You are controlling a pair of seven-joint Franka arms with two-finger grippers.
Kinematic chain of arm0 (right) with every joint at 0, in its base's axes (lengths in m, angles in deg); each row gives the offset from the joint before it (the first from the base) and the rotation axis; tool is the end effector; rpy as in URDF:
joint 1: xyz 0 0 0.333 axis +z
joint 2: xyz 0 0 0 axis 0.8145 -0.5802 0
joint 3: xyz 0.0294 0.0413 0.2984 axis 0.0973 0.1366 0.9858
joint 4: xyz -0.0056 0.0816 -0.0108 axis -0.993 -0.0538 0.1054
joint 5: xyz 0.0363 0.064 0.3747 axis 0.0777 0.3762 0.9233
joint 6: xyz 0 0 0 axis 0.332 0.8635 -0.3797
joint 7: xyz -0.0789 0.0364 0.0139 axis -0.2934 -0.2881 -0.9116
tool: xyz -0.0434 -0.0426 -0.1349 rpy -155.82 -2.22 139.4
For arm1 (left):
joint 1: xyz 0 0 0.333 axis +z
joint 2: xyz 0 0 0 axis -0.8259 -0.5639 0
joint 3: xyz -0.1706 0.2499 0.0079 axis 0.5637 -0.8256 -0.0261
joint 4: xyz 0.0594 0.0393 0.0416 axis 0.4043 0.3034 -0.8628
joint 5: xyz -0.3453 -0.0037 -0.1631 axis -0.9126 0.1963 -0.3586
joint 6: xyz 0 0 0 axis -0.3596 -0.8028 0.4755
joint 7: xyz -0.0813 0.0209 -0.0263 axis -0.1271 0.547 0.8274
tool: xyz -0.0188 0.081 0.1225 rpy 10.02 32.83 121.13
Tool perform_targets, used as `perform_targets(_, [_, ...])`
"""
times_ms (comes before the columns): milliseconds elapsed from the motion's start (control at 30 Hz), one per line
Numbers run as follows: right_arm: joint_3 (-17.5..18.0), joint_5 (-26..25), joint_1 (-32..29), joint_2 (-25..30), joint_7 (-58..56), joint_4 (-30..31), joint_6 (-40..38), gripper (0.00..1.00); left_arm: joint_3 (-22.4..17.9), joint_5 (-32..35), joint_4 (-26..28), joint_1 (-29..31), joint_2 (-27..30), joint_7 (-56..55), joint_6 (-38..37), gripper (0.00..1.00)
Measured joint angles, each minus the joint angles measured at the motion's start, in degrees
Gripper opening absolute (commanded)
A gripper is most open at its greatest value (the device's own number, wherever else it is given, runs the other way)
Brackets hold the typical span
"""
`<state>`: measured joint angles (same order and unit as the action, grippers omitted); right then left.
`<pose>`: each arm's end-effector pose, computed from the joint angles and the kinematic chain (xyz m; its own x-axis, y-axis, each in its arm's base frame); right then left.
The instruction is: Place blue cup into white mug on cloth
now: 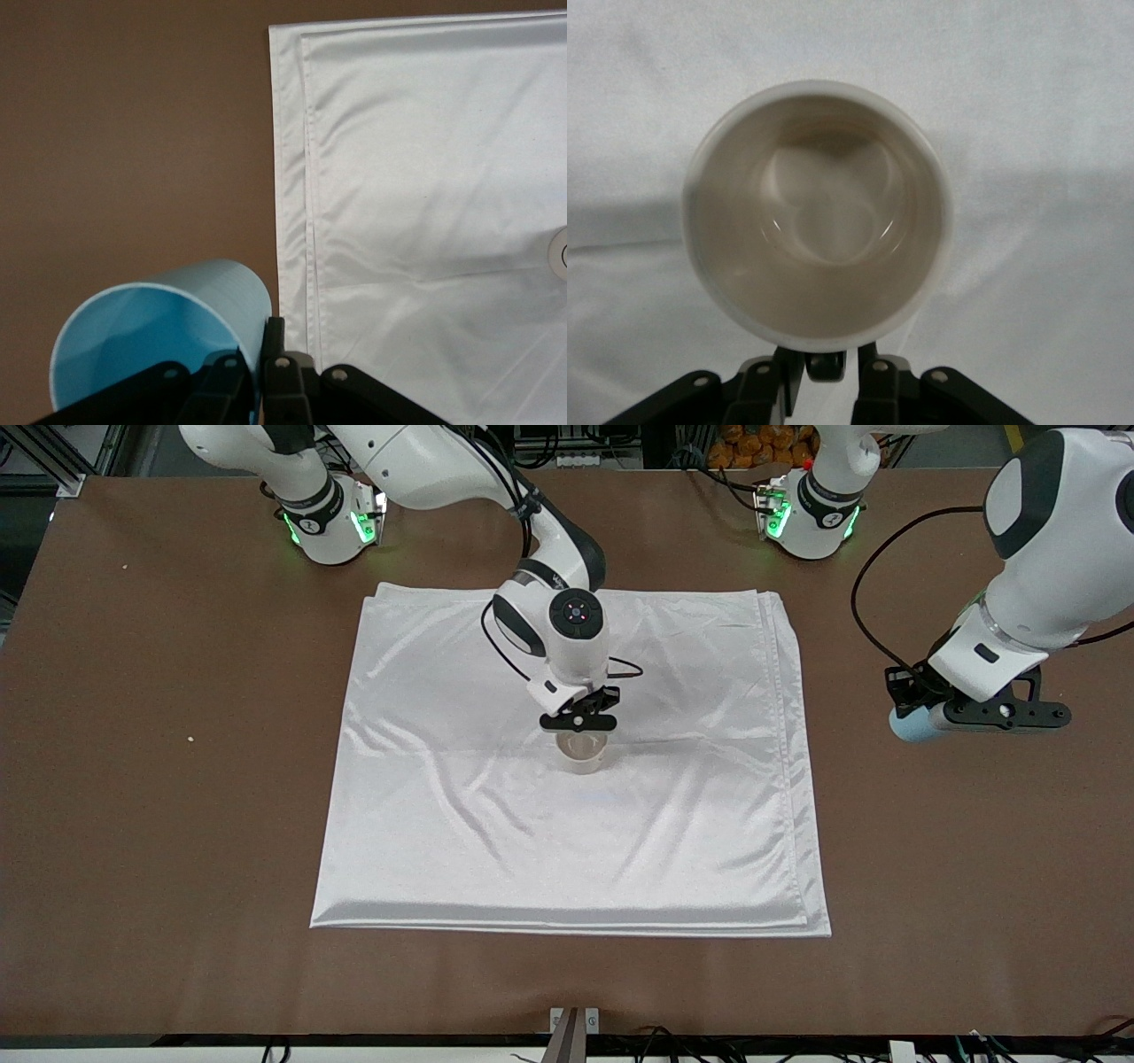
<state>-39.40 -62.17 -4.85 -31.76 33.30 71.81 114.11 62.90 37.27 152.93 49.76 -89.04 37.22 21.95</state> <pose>0.4511 0.5301 0.1960 0.9981 -0.0530 -0.0309 -0.0538 -0.9982 -0.0250 0.5539 -0.0883 0.4718 0.9970 -0.0643 0.0427 -0.0643 -0.9979 -0.0010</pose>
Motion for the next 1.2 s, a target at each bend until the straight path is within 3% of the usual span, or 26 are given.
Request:
perform_targets(467, [-0.3,0.1,-0.2,2.1,0.0,-2.6,-3.8,1.0,0.2,0.0,-0.2,-0.2,0.0,0.0,0.0,0.0])
perform_targets(933, [-1.0,0.1,-4.9,14.3,-0.1,-3.4,-17.4,1.0,4.2,0.0,-0.2,-0.5,-0.3,-0.2,-0.1,0.0])
perform_targets(1200, [-1.2,-0.1,-9.5,20.9,-0.5,-3.4,-24.0,1.0,9.3,0.3,-0.2,-0.8,-1.3,-4.5,-0.1,0.0])
